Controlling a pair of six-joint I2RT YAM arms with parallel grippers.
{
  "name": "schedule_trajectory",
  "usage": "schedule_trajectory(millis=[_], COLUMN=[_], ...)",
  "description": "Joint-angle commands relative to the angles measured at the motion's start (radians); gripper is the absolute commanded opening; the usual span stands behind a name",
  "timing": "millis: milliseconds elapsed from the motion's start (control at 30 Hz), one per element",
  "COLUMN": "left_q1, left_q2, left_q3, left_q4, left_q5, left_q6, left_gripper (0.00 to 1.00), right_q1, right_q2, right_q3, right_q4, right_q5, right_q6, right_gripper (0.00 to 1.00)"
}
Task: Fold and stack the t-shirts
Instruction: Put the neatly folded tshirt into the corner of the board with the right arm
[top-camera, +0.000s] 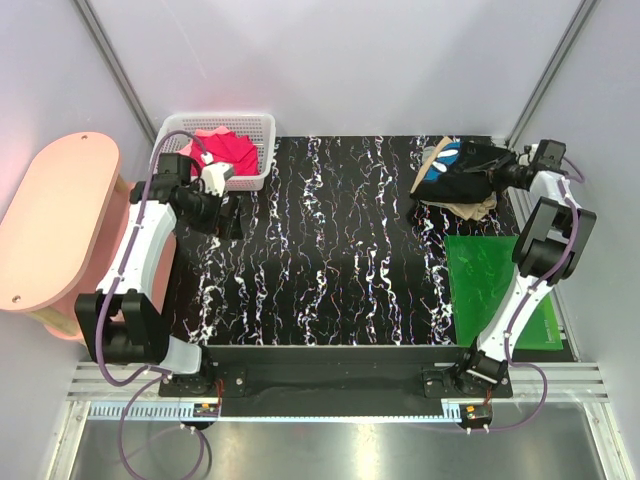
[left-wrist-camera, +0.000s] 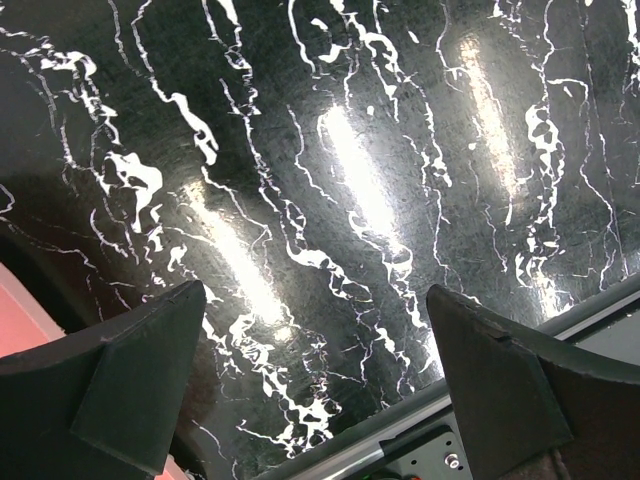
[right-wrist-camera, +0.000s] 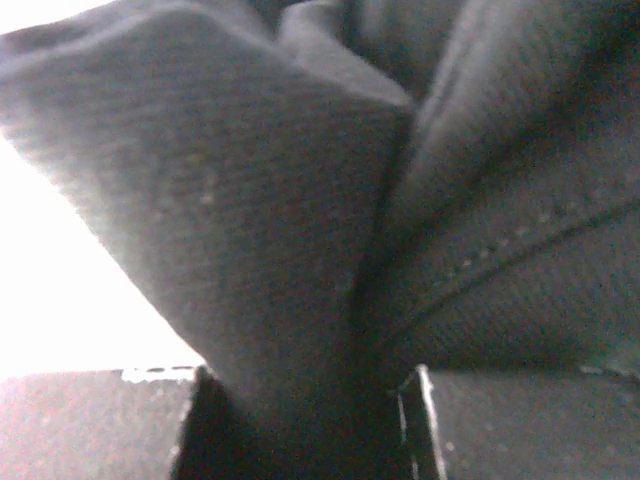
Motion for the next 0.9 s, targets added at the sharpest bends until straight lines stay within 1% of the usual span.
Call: schedule_trajectory(millis=[0,33,67,100,133,167,200,233,300,333,400,433,533,600,633,667,700,733,800,833,867], left_q1=[0.023,0.027,0.032,0.035,0.035,0.038,0.038,0.038,0.04,0.04,0.04,0.04,0.04,0.04,0.04,0.04,0.04,0.04,0.04,0.041,0.04], left_q2=[-0.049,-0.051,-0.057,-0.06,-0.063,-0.071,-0.075,-0.085,-0.092,-0.097,-0.105,-0.108,-0.115,-0.118,-0.118,-0.12,-0.118,-0.112,-0.105,-0.1,-0.097], left_q3=[-0.002,-0.004,-0.005,-0.007,-0.007,-0.009,-0.009,-0.009,-0.009,-0.009,-0.009,-0.01,-0.012,-0.012,-0.012,-0.009,-0.006,-0.002,0.01,0.013,0.021], left_q4=[0.02,0.02,0.019,0.019,0.02,0.023,0.019,0.019,0.016,0.017,0.011,0.011,0.004,0.003,0.003,0.002,0.003,0.003,0.0,-0.001,-0.001], left_q5=[0.044,0.053,0.059,0.07,0.073,0.077,0.077,0.077,0.079,0.079,0.081,0.081,0.084,0.081,0.082,0.082,0.081,0.081,0.079,0.077,0.076], left_q6=[0.024,0.025,0.028,0.028,0.028,0.028,0.028,0.028,0.03,0.031,0.033,0.031,0.03,0.031,0.03,0.03,0.027,0.024,0.019,0.021,0.019], left_gripper=[0.99,0.99,0.99,0.99,0.99,0.99,0.99,0.99,0.99,0.99,0.99,0.99,0.99,0.99,0.99,0.99,0.99,0.99,0.99,0.99,0.99], right_q1=[0.008,0.008,0.008,0.01,0.01,0.011,0.013,0.015,0.022,0.036,0.053,0.073,0.102,0.126,0.133,0.142,0.146,0.151,0.166,0.168,0.169], right_q2=[-0.022,-0.02,-0.024,-0.028,-0.037,-0.056,-0.069,-0.085,-0.122,-0.128,-0.14,-0.151,-0.227,-0.272,-0.283,-0.289,-0.283,-0.266,-0.173,-0.133,-0.058], right_q3=[0.034,0.069,0.089,0.124,0.141,0.16,0.195,0.209,0.267,0.295,0.383,0.404,0.425,0.424,0.41,0.396,0.369,0.367,0.405,0.424,0.441], right_q4=[-0.148,-0.224,-0.264,-0.336,-0.371,-0.407,-0.466,-0.488,-0.546,-0.574,-0.649,-0.663,-0.657,-0.613,-0.581,-0.552,-0.48,-0.459,-0.444,-0.445,-0.444], right_q5=[0.145,0.182,0.266,0.313,0.429,0.494,0.563,0.678,0.777,0.852,0.932,1.016,1.105,1.078,0.949,0.873,0.784,0.638,0.537,0.451,0.425], right_q6=[-0.1,-0.114,-0.132,-0.135,-0.137,-0.134,-0.126,-0.119,-0.119,-0.125,-0.129,-0.132,-0.125,-0.126,-0.132,-0.126,-0.125,-0.117,-0.116,-0.116,-0.113], right_gripper=[0.27,0.35,0.5,0.6,0.73,0.78,0.82,0.84,0.95,0.96,0.97,0.97,0.98,0.98,0.98,0.98,0.97,0.97,0.96,0.95,0.94])
